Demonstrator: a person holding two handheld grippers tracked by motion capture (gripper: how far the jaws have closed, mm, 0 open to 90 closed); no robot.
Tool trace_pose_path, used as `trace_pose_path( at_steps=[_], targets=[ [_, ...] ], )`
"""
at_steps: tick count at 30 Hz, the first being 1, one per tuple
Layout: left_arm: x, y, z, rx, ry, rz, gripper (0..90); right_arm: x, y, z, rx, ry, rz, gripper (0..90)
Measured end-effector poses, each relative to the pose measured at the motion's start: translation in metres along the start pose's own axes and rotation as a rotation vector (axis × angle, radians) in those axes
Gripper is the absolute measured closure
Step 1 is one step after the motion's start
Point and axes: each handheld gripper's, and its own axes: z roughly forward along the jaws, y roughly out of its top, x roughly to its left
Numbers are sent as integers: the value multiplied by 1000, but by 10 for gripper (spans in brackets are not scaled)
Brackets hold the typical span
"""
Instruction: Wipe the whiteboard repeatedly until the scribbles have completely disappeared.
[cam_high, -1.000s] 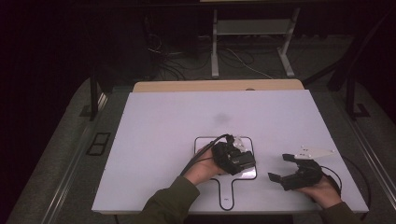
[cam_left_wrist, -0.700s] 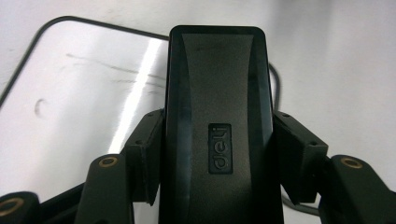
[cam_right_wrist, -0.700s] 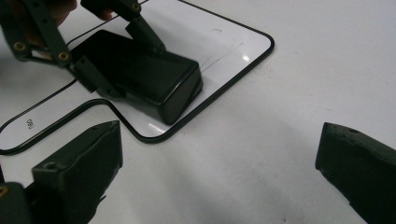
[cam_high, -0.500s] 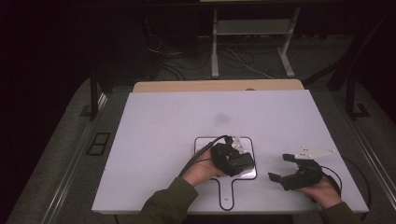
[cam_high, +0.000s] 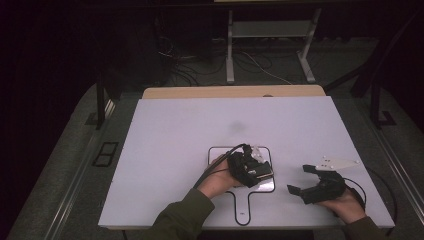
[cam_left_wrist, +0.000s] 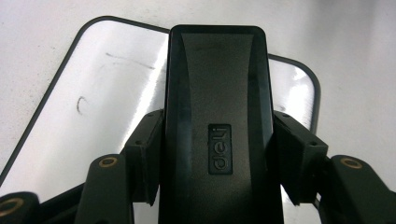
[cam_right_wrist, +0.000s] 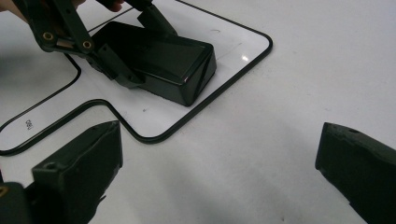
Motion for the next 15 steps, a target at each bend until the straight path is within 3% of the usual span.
trace_pose_path(
  at_steps=[4, 9, 15],
  targets=[
    [-7, 1, 0, 14, -40, 18, 397, 0, 0, 0, -1, 3, -3, 0],
    [-18, 0, -2, 20, -61, 42, 396, 0, 0, 0, -2, 1, -2, 0],
    [-2, 3, 2, 2, -33, -1, 396, 1, 0, 0, 1, 1, -5, 0]
  ],
)
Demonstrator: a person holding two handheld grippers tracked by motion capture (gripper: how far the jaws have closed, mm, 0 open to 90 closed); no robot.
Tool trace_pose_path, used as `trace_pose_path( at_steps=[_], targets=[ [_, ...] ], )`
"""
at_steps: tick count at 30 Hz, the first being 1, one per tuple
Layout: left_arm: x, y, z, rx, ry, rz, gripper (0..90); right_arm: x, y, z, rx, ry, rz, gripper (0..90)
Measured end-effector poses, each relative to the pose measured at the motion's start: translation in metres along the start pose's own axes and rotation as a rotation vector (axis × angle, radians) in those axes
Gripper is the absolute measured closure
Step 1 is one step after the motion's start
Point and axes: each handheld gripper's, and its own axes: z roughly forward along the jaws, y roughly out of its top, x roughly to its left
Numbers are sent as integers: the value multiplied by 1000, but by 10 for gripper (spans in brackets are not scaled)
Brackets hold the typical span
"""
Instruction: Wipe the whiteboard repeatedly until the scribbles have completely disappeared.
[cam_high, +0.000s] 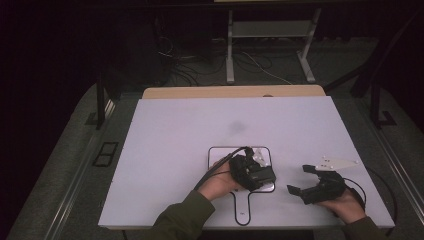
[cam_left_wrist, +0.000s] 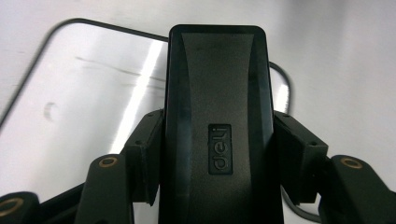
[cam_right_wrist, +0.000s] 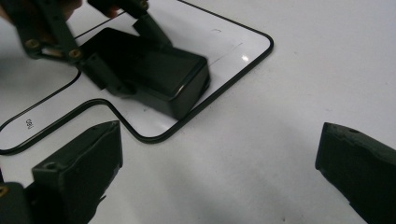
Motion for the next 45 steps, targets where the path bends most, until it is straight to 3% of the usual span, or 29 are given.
trace_pose_path(
  at_steps=[6, 12, 13, 21, 25, 26, 37, 45],
  targets=[
    [5, 6, 4, -2, 0, 6, 396, -1, 0, 0, -1, -3, 1, 0],
    [-13, 11, 9, -9, -56, 44, 396, -1, 0, 0, -3, -4, 3, 0],
    [-12, 12, 9, -6, -50, 64, 396, -1, 0, 0, -4, -4, 2, 0],
    [-2, 15, 12, -4, 20, 41, 397, -1, 0, -1, -2, -9, -5, 0],
    [0, 16, 12, -8, 26, 41, 397, -1, 0, 0, 0, -9, -6, 0],
    [1, 16, 13, -13, 22, 26, 397, -1, 0, 0, 1, -9, -7, 0],
    [33, 19, 13, 2, 50, 14, 397, 0, 0, 0, 0, -8, -6, 0],
    [54, 19, 14, 0, 104, -17, 396, -1, 0, -1, -4, -8, -5, 0]
  ],
)
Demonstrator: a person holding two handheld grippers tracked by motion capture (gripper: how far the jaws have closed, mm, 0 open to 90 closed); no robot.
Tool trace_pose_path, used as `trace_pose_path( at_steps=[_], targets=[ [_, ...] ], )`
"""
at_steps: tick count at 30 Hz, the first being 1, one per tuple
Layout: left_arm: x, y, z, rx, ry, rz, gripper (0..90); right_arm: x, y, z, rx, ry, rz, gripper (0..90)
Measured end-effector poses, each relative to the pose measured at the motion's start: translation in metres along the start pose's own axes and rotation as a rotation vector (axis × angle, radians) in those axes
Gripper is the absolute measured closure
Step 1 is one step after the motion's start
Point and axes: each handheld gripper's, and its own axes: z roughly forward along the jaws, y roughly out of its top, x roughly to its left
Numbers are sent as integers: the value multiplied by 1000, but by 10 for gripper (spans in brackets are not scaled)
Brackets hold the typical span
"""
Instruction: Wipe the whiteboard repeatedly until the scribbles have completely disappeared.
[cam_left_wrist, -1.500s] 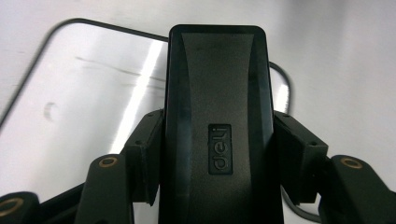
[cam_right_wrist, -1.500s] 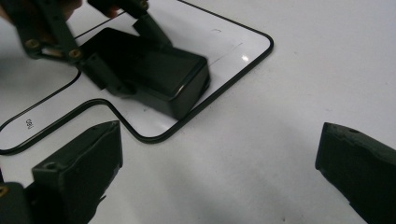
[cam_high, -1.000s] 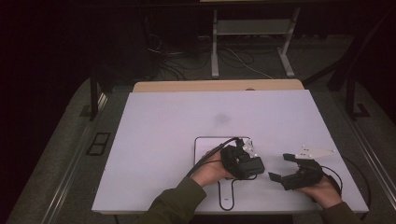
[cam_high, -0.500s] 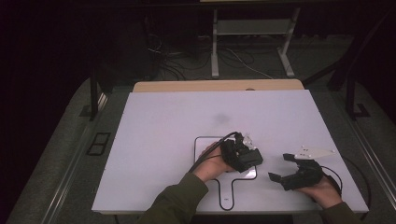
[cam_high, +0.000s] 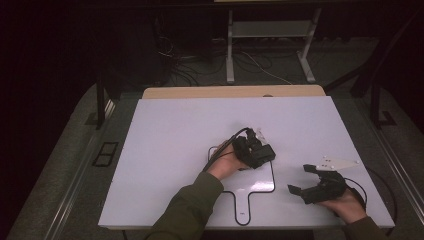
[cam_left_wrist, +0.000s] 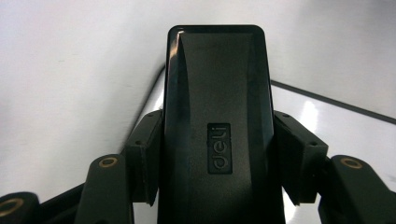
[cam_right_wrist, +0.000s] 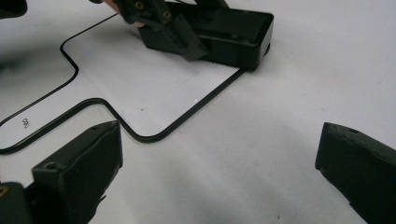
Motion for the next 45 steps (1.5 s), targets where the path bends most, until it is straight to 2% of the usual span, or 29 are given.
trace_pose_path(
  at_steps=[2, 6, 9, 12, 13, 15, 16, 17, 25, 28, 31, 33, 40, 43, 45],
  targets=[
    [6, -1, 0, 5, 20, -6, 396, 0, 0, 0, -1, 0, 0, 0],
    [16, -5, -2, 6, 64, -52, 396, 0, 0, 0, -1, 0, 0, 0],
    [25, -7, -2, 0, 63, -63, 396, 0, 0, 0, -1, 1, 0, 0],
    [25, -6, -2, 3, 57, -63, 396, 0, 0, 0, 0, 0, -1, 0],
    [24, -5, -2, 3, 42, -56, 395, 0, 0, 1, 1, 1, 0, 0],
    [18, -3, -1, 2, 37, -44, 395, 0, 0, 1, 5, 2, -1, 0],
    [14, -2, 0, 1, 26, -54, 396, 0, 0, 1, 4, 1, -1, 0],
    [12, 0, 1, 4, 22, -21, 395, 0, 0, 1, 2, 0, 0, 0],
    [-18, 3, -1, 20, -28, 36, 396, 0, 0, 1, 2, 1, -1, 0],
    [-30, 0, -3, 12, -47, 38, 396, 0, 0, 1, 7, 0, -1, 0],
    [-35, -2, -5, 4, -61, 42, 396, 0, 0, 1, 8, 0, -2, 0],
    [-32, -2, -4, 2, -71, 39, 396, 1, 0, 1, 9, 0, -3, 0],
    [-4, 5, 3, 12, -33, 10, 396, 0, 0, 1, 6, -2, -1, 0],
    [7, 7, 5, 10, -14, -19, 396, 0, 0, 0, 4, -2, 0, 0],
    [12, 5, 5, -5, -25, -38, 396, 0, 0, 0, 3, -2, -1, 0]
  ],
)
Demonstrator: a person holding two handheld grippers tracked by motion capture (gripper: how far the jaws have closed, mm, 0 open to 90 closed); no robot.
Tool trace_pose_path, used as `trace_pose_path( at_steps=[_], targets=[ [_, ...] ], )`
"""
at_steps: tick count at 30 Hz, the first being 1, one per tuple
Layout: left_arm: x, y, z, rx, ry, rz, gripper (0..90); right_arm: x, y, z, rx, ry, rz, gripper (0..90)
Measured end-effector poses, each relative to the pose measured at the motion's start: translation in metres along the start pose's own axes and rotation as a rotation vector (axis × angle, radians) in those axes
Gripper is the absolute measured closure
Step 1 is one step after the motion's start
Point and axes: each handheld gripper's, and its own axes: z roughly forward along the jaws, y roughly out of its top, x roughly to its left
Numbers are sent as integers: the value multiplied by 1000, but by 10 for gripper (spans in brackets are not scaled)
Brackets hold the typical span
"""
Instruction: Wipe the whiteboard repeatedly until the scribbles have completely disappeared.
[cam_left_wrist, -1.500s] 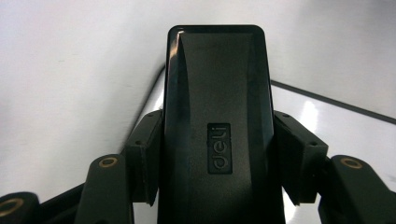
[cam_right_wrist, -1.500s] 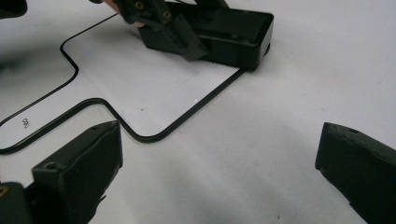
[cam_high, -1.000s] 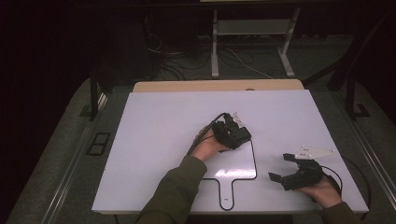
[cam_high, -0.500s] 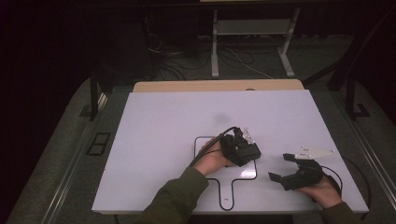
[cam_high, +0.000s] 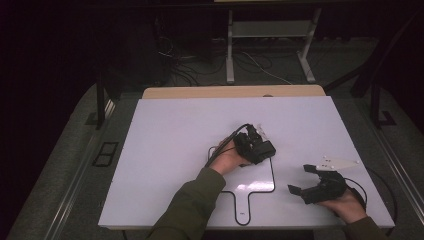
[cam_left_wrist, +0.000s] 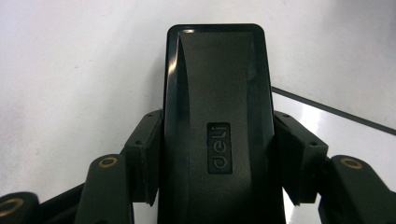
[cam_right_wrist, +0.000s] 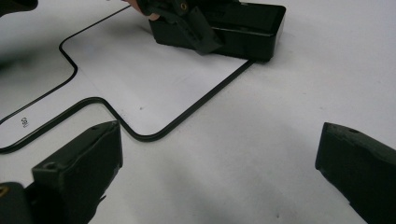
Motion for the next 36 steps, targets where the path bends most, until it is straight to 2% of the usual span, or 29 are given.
trace_pose_path(
  at_steps=[2, 3, 5, 7, 9, 10, 11, 12, 16, 17, 18, 21, 24, 29, 32, 36],
  targets=[
    [-1, -1, 1, -22, -2, -33, 396, 0, 0, 0, -1, 1, 2, 0],
    [0, -1, -1, -2, -2, -4, 396, 0, 0, 0, -2, 1, 2, 0],
    [-2, -2, -1, -26, -20, -43, 396, -1, 0, 0, 0, 1, 2, 0],
    [-3, -2, -3, -47, -42, -57, 396, -1, 0, 0, 0, 1, 3, 0],
    [-5, -2, -6, -53, -45, -54, 395, 0, 0, 0, -1, 1, 1, 0],
    [-4, -2, -10, -39, -49, -29, 396, 0, 0, 0, -3, 1, 1, 0],
    [-8, -2, -11, -69, -54, -78, 395, 0, 0, 0, -2, 1, 1, 0],
    [-5, -2, -16, -40, -58, -34, 395, 0, 0, 0, -2, 1, 1, 0],
    [-6, -1, -26, -70, -64, -38, 395, 0, 0, 0, -2, 2, 1, 0],
    [-6, -1, -27, -91, -64, -63, 395, 0, 0, 0, -2, 3, 1, 0],
    [-4, -1, -31, -78, -68, -49, 395, 0, 0, 1, -1, 3, 2, 0],
    [2, -2, -38, -80, -62, -54, 395, 0, 0, 0, 1, 3, 2, 0],
    [9, -3, -45, -93, -48, -77, 395, 0, 0, 0, 0, 4, -1, 0],
    [27, -4, -53, -92, -17, -86, 395, 1, 0, 1, 3, 5, 2, 0],
    [38, -5, -55, -96, 1, -110, 395, 0, 0, 0, 0, 7, 1, 0],
    [54, -5, -56, -77, 18, -118, 395, 0, 0, -1, -4, 7, 7, 0]
  ],
)
